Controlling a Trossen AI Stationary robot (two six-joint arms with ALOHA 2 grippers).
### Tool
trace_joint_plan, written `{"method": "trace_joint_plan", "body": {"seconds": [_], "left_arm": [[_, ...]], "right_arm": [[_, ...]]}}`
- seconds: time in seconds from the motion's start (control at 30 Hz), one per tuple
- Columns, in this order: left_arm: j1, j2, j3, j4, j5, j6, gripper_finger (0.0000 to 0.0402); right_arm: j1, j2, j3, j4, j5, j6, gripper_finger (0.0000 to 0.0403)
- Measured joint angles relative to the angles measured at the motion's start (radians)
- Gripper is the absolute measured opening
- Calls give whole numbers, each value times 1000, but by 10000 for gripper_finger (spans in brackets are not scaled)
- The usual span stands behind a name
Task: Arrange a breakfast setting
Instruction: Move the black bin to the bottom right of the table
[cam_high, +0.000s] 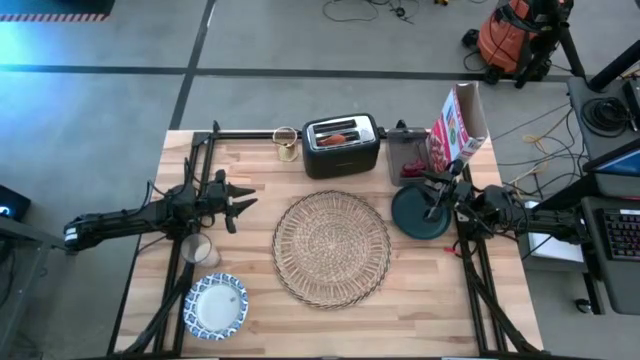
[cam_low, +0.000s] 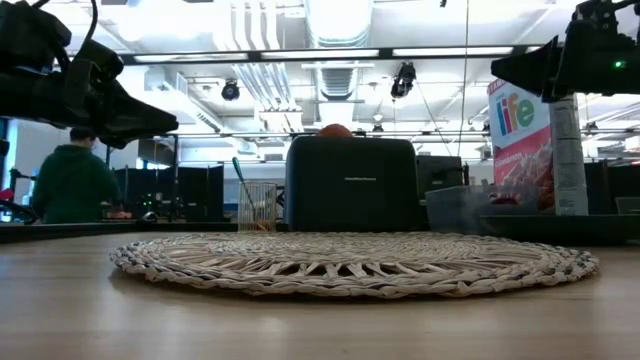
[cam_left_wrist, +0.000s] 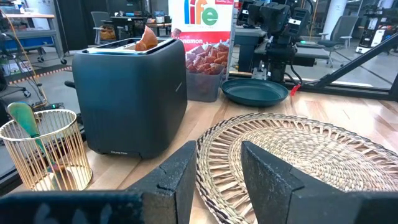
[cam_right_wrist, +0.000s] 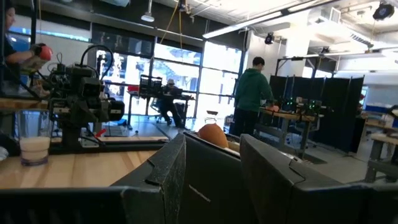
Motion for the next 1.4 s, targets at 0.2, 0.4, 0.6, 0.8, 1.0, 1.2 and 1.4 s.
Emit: {"method": "trace_joint_plan", "body": {"seconds": [0.2,0.4,0.6,0.8,1.0,1.2,1.4], "left_arm": [[0,0,0,0,0,0,112],[0,0,0,0,0,0,112],[0,0,0,0,0,0,112],[0,0,0,0,0,0,112],[0,0,0,0,0,0,112],[0,0,0,0,0,0,112],[0,0,0,0,0,0,112]], "right_arm": [[0,0,0,23,-2,12,141],[0,0,0,103,0,20,141],[0,0,0,119,-1,3,141],[0,0,0,114,-9,152,141],[0,5,0,112,-52,151,141],[0,120,87,97,-53,170,141],[0,353,321,-167,45,159,141]]}}
